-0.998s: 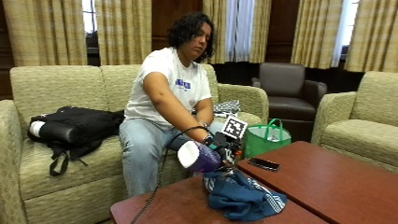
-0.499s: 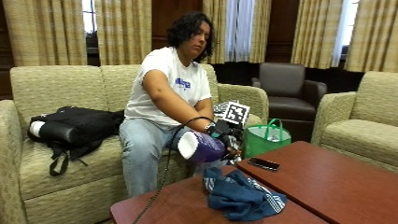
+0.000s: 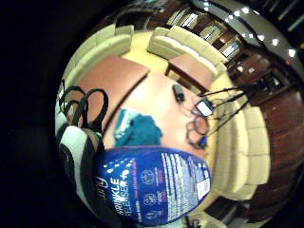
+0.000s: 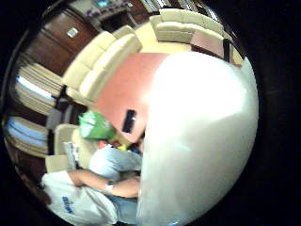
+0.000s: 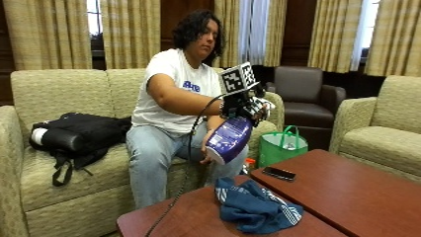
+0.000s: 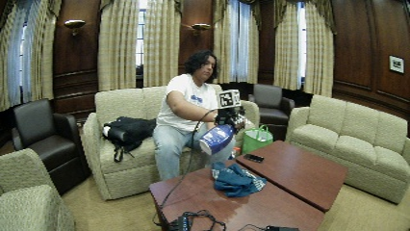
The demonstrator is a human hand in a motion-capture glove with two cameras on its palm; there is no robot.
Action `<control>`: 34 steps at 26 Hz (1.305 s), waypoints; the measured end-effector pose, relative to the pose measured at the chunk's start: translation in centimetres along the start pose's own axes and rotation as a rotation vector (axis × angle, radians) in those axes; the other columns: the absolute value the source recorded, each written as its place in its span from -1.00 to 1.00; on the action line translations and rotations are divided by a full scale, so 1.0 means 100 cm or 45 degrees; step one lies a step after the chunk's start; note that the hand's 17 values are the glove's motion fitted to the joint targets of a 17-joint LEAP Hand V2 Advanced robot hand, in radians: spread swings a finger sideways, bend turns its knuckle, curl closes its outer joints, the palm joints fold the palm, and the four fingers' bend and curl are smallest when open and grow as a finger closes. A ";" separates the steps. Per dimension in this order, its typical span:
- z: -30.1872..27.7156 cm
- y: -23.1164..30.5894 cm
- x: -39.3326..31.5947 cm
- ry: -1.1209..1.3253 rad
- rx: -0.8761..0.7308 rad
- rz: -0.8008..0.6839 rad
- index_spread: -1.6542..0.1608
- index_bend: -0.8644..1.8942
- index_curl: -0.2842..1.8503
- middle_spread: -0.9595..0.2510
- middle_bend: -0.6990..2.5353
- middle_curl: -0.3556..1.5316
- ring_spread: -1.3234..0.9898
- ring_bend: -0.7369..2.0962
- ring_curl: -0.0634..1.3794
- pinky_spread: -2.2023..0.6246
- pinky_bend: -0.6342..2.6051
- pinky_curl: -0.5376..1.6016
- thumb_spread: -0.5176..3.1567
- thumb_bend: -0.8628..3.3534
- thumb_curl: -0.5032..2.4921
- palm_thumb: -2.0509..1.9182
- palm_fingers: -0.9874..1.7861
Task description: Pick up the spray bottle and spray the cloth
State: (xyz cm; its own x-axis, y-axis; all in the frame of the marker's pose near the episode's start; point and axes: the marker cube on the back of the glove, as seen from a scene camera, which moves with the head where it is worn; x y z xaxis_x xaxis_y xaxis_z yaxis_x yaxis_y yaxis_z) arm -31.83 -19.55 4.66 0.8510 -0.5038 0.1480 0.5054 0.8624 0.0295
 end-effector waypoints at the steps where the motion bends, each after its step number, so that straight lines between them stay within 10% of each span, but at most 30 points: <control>1: -0.003 0.000 -0.003 -0.105 0.044 0.033 0.52 -0.24 -0.17 0.24 -0.16 -0.07 -0.04 -0.03 -0.29 0.35 -0.33 -0.13 -0.45 -0.60 -0.14 0.51 0.69; 13: 0.031 0.024 -0.060 -0.944 0.375 0.117 0.52 -0.24 -0.17 0.24 -0.16 -0.07 -0.03 -0.03 -0.29 0.35 -0.33 -0.13 -0.44 -0.60 -0.14 0.51 0.69; 34: 0.165 0.108 -0.098 -1.158 0.296 0.187 0.52 -0.23 -0.17 0.25 -0.16 -0.07 -0.03 -0.03 -0.29 0.35 -0.34 -0.13 -0.44 -0.60 -0.13 0.51 0.68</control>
State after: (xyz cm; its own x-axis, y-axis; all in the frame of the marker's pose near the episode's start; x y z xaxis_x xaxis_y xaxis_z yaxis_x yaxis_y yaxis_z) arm -37.09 -4.50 19.88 0.4169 -0.2422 0.8761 0.2778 0.9517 0.1309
